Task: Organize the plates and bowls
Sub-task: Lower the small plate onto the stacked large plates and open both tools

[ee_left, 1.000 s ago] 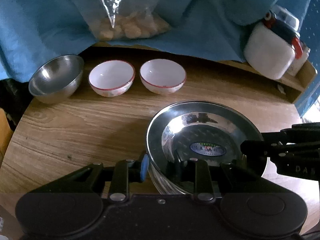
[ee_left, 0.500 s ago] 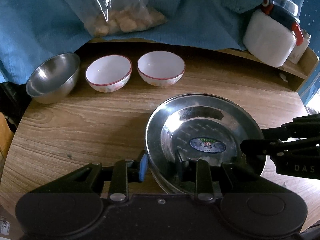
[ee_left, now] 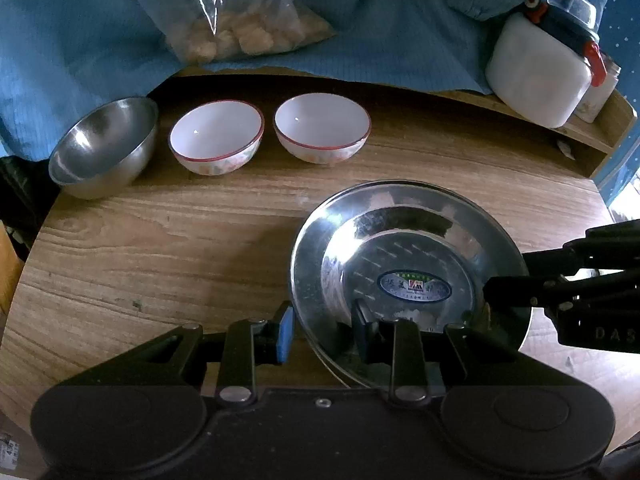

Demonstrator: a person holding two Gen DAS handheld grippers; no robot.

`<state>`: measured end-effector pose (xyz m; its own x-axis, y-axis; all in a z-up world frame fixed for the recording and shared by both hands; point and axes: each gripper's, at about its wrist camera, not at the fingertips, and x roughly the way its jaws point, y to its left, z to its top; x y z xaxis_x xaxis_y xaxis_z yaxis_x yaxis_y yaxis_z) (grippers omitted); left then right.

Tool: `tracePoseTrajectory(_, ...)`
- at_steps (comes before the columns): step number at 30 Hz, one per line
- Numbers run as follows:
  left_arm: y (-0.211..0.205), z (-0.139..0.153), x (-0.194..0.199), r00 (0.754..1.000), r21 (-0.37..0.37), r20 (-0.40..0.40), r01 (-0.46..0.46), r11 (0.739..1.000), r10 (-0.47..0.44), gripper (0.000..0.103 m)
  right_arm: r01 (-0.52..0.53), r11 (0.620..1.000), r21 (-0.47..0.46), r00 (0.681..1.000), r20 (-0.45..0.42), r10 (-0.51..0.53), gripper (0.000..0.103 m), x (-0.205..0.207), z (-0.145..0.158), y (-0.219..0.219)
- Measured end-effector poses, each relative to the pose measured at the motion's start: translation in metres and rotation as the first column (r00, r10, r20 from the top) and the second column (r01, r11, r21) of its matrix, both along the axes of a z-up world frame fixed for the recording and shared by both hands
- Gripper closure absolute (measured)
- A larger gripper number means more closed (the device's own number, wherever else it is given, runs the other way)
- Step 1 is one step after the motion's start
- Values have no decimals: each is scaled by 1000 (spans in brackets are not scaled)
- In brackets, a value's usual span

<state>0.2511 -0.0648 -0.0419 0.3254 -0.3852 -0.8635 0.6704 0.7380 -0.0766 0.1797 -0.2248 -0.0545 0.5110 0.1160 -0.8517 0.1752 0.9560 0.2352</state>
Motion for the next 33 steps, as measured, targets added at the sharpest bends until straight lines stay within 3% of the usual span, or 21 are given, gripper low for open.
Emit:
tracePoseTrajectory(23, 1, -2, -2, 1000, 10, -10, 27, 1000, -27, 71, -28, 998, -60, 1000, 3, 29, 56, 4, 4, 12)
tracePoseTrajectory(28, 3, 0, -2, 1000, -1, 2, 22, 1000, -22, 54, -19, 997, -70, 1000, 3, 19, 48, 5, 5, 12)
tracePoseTrajectory(30, 4, 2, -2, 1000, -5, 16, 13, 1000, -13, 40, -19, 997, -76, 1000, 8, 19, 44, 5, 7, 13)
tracePoseTrajectory(33, 8, 6, -1, 999, -19, 36, -7, 1000, 7, 21, -18, 996, -89, 1000, 15, 20, 24, 6, 8, 14)
